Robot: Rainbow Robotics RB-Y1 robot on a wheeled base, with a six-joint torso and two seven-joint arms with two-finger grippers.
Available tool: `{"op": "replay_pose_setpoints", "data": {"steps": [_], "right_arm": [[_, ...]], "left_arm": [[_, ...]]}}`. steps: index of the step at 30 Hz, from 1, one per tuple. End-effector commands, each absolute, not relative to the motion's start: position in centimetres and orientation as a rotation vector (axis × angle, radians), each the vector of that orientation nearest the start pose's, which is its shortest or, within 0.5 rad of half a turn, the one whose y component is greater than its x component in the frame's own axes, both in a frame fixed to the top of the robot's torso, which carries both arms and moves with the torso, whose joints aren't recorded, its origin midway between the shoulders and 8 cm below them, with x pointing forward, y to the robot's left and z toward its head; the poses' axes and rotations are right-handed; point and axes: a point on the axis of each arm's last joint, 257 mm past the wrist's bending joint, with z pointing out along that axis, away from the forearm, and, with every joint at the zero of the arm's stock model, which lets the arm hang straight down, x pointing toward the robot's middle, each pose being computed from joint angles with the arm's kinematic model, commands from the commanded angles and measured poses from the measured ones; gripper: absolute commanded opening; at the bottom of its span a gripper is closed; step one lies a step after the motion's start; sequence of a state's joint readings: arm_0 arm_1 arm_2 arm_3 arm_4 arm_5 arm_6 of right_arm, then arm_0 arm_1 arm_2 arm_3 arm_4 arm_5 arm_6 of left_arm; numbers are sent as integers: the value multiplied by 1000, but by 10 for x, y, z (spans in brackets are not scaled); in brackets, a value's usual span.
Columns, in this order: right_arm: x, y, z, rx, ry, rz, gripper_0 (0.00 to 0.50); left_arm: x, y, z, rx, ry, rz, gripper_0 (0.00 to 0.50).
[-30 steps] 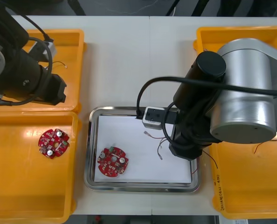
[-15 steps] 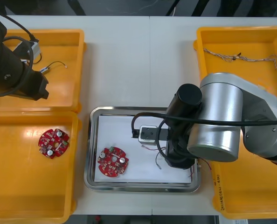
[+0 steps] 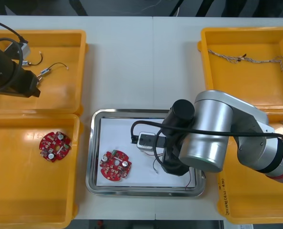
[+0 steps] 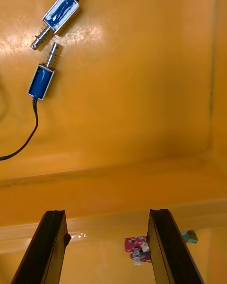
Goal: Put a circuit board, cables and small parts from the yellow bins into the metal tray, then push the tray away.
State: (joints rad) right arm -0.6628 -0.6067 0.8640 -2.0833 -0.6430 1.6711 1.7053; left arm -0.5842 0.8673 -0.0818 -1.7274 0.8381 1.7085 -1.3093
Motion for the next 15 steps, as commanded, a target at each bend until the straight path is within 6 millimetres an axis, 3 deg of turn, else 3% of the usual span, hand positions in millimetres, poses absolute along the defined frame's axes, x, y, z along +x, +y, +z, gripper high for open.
{"op": "replay_pose_setpoints", "data": {"steps": [1,15], "right_arm": [[346,-62,-292,-1786,2169,-160,0],[342,-52,-310,-1748,2138,-182,0]], "left_arm": [[510,361,-117,352,2581,139,500],[543,357,-108,481,2531,97,500]]}}
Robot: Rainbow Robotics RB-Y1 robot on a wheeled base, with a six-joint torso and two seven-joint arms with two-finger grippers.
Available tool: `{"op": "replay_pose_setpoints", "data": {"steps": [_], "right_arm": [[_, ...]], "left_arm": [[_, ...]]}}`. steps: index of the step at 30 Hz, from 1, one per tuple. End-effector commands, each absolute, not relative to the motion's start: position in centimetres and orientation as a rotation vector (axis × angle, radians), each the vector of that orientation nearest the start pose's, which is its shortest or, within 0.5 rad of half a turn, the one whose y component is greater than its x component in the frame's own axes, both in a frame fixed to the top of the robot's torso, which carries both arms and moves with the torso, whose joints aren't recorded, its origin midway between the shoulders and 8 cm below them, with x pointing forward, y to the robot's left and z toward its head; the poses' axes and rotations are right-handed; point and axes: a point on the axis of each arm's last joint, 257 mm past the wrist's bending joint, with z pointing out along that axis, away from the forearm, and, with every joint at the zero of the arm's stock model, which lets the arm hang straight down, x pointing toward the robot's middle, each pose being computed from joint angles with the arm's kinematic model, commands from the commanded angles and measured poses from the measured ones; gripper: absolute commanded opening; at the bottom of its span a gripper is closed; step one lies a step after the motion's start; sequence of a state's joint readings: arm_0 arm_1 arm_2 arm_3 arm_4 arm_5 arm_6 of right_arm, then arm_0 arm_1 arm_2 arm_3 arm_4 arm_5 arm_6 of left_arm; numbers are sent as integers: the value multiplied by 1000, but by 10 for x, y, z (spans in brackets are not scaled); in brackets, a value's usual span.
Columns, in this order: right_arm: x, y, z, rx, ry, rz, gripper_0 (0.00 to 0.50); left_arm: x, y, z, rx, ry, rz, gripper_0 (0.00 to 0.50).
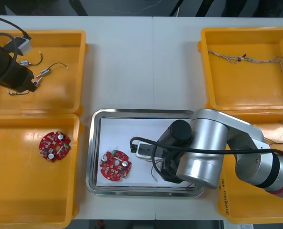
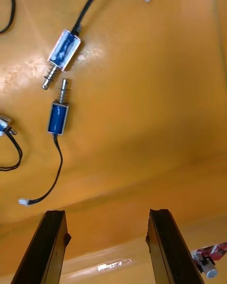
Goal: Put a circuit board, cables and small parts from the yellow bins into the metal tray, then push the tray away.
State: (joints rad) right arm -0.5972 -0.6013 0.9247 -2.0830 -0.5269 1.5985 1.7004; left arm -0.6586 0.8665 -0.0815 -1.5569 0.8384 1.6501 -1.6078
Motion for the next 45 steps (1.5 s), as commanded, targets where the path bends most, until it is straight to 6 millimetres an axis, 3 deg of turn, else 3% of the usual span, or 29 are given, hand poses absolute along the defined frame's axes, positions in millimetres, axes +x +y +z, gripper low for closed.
{"op": "replay_pose_setpoints", "data": {"steps": [1,17,18,19,20,22,24,33,45], "right_arm": [[341,-51,-311,-1750,2136,-185,0],[337,-51,-315,-1766,2131,-198,0],[338,-52,-315,-1763,2134,-200,38],[338,-52,-315,-1758,2138,-202,174],[338,-52,-315,-1755,2137,-204,235],[340,-51,-314,-1744,2136,-208,449],[342,-52,-313,-1732,2138,-216,500],[350,-45,-286,-1630,2115,-239,500],[372,-59,-203,-1489,2246,-224,500]], "left_arm": [[547,357,-107,487,2522,98,500],[581,366,-121,632,2436,113,500],[582,366,-121,638,2430,115,500],[583,367,-123,635,2430,111,500],[583,367,-124,632,2431,108,500],[585,369,-125,635,2428,121,500],[587,369,-127,641,2429,129,500],[601,371,-143,646,2416,165,500],[605,370,-160,662,2422,184,500]]}}
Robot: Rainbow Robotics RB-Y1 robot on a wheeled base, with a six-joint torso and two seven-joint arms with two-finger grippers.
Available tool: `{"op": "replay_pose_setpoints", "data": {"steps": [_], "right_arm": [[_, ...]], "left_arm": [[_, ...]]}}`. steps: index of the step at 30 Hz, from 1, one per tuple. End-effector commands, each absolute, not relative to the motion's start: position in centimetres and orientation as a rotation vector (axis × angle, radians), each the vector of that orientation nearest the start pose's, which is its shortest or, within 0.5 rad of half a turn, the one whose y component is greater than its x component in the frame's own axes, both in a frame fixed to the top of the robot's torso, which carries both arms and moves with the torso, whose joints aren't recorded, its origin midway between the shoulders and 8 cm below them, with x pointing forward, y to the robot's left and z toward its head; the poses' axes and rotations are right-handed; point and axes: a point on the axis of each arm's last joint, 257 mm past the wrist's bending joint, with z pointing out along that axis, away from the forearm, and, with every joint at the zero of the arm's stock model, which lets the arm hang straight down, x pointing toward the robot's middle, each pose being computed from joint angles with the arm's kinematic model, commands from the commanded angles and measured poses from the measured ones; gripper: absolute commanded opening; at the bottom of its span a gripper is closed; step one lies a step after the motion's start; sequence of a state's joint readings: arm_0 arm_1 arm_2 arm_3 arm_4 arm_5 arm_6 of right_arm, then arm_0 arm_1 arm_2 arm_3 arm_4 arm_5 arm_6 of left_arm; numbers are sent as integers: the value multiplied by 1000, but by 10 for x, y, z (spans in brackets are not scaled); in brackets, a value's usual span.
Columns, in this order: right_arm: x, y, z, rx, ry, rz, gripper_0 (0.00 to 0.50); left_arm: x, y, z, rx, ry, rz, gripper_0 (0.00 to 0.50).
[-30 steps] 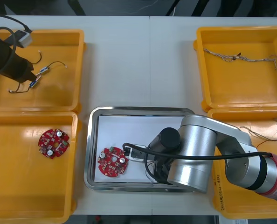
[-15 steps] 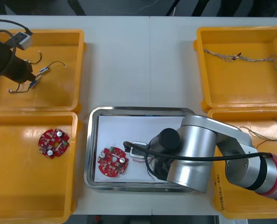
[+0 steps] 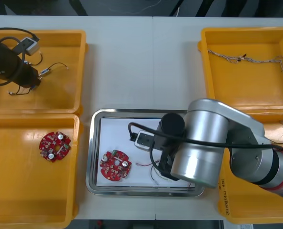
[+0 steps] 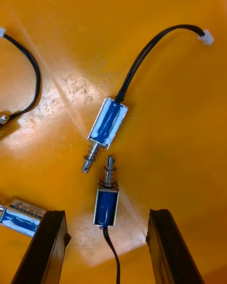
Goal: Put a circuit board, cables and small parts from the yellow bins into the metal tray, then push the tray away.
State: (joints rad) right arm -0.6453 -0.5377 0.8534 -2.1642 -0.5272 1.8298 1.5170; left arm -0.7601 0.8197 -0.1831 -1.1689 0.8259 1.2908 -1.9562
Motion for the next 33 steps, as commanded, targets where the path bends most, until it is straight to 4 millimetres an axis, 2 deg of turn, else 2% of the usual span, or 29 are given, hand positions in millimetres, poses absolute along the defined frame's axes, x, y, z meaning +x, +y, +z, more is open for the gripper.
{"op": "replay_pose_setpoints", "data": {"steps": [1,7,11,12,21,26,33], "right_arm": [[377,-63,-192,-1469,2257,-226,500],[403,-58,-130,-1342,2209,-135,500],[425,-72,-96,-1231,2226,-89,500],[427,-74,-94,-1220,2235,-81,500],[481,-145,-42,-868,2350,-6,500],[512,-193,-14,-638,2366,-65,500],[537,-245,2,-401,2390,-140,500]], "left_arm": [[605,369,-163,666,2425,184,500],[607,372,-171,663,2425,192,500],[608,370,-175,674,2424,202,500],[609,371,-175,673,2422,205,500],[611,365,-183,689,2418,209,500],[611,367,-190,686,2422,214,500],[611,367,-196,686,2427,213,500]]}}
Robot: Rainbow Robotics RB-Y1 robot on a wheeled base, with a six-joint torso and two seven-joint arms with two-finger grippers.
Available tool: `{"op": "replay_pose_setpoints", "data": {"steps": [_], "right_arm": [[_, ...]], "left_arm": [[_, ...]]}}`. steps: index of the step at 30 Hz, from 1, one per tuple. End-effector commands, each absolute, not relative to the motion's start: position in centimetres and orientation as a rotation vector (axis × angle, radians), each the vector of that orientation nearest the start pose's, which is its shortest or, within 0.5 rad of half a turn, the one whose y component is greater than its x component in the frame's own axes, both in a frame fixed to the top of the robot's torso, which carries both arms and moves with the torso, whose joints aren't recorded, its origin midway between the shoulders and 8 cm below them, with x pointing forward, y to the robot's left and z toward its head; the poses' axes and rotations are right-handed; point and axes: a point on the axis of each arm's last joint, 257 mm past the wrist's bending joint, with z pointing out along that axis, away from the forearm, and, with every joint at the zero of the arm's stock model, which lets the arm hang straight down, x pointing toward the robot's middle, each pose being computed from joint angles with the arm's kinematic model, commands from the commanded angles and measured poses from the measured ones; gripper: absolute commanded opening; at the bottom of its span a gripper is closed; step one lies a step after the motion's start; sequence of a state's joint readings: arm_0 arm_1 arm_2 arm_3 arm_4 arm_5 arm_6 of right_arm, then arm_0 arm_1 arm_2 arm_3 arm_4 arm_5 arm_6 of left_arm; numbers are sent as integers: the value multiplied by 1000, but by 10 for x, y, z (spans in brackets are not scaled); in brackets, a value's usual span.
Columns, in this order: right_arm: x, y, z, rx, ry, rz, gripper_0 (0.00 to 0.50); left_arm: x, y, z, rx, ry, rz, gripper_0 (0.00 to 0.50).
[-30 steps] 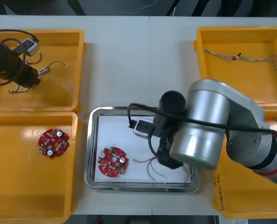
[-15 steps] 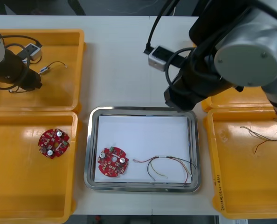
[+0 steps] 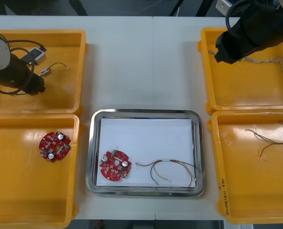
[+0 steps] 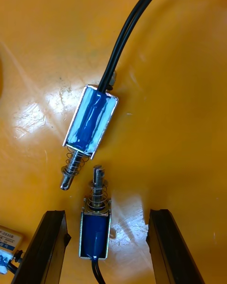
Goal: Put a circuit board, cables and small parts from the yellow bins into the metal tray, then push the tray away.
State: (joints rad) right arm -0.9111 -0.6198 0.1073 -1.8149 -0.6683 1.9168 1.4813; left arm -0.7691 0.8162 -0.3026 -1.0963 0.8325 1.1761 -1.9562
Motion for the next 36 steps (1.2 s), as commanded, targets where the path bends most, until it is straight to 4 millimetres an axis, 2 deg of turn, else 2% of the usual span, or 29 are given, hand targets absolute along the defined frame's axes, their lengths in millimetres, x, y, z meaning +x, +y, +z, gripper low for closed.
{"op": "replay_pose_setpoints", "data": {"steps": [1,6,10,11,12,13,14,15,27,33,36], "right_arm": [[539,-249,3,-383,2393,-142,500],[549,-280,11,-251,2412,-151,500],[553,-296,9,-180,2435,-143,500],[554,-304,9,-150,2441,-141,500],[554,-309,9,-127,2445,-141,500],[555,-312,8,-114,2448,-139,500],[555,-316,7,-96,2454,-137,500],[555,-321,6,-75,2462,-135,500],[555,-359,-6,89,2506,-161,500],[555,-368,-19,141,2545,-148,500],[566,-370,-22,148,2525,-125,500]], "left_arm": [[611,368,-195,685,2428,214,500],[610,368,-198,676,2431,199,500],[610,367,-198,675,2431,193,500],[610,367,-198,675,2431,193,486],[610,367,-198,675,2433,191,352],[610,366,-198,675,2431,189,274],[610,367,-198,673,2433,189,127],[610,367,-198,673,2433,189,0],[608,369,-199,673,2441,191,0],[607,372,-190,645,2446,169,0],[604,373,-184,621,2457,139,0]]}}
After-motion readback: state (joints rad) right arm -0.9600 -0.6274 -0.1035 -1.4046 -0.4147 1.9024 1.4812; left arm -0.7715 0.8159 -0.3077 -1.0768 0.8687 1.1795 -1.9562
